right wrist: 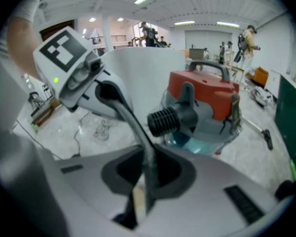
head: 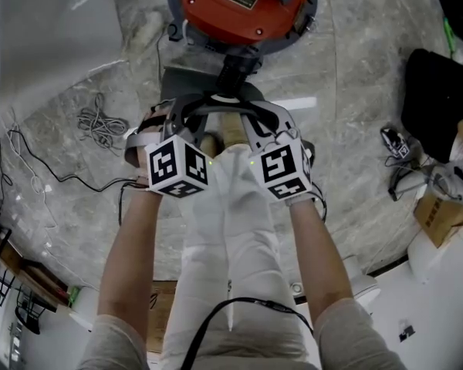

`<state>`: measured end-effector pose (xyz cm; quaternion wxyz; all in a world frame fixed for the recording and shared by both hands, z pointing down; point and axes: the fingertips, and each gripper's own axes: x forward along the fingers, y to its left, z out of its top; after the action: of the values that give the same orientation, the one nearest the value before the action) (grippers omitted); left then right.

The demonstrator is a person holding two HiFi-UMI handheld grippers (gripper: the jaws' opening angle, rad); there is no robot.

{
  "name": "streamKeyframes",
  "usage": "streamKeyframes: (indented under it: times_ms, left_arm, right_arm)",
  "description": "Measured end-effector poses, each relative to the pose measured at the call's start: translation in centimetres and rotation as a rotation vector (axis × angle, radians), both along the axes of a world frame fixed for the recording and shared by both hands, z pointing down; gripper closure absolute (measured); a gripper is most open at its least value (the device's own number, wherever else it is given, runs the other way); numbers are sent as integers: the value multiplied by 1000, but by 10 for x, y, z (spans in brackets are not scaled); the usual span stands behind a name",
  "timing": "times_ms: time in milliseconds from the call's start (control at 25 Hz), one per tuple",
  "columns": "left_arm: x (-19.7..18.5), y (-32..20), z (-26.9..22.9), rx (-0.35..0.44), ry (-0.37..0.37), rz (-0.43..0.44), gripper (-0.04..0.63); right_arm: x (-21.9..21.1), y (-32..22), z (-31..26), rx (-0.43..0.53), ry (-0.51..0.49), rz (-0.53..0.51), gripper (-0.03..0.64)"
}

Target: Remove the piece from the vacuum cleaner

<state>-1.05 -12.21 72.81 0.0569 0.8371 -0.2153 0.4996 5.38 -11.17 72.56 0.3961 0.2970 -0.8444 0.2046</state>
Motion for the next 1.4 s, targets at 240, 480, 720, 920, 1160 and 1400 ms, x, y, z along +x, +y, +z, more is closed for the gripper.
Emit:
streamKeyframes:
  times_ms: [240, 480, 720, 920, 1160, 1400]
  left_arm:
    - [-10, 26, 9, -40, 22, -36, 549]
    - [-12, 42, 6, -42, 30, -61, 549]
    - [-11, 50, -11, -53, 68, -95, 549]
    - [-10, 49, -41, -66, 111, -130, 549]
    - [-9, 42, -83, -61, 152, -168, 549]
    - [-6, 41, -126, -38, 197, -206, 549]
  right_arm:
    - [-9, 23, -6, 8, 20, -34, 568]
    - [-11, 39, -8, 1, 28, -82, 568]
    - [-10, 46, -27, 12, 32, -97, 569]
    - [-10, 46, -57, 5, 8, -92, 569]
    - [-9, 42, -98, 11, -15, -81, 569]
    - [-6, 39, -143, 41, -24, -77, 569]
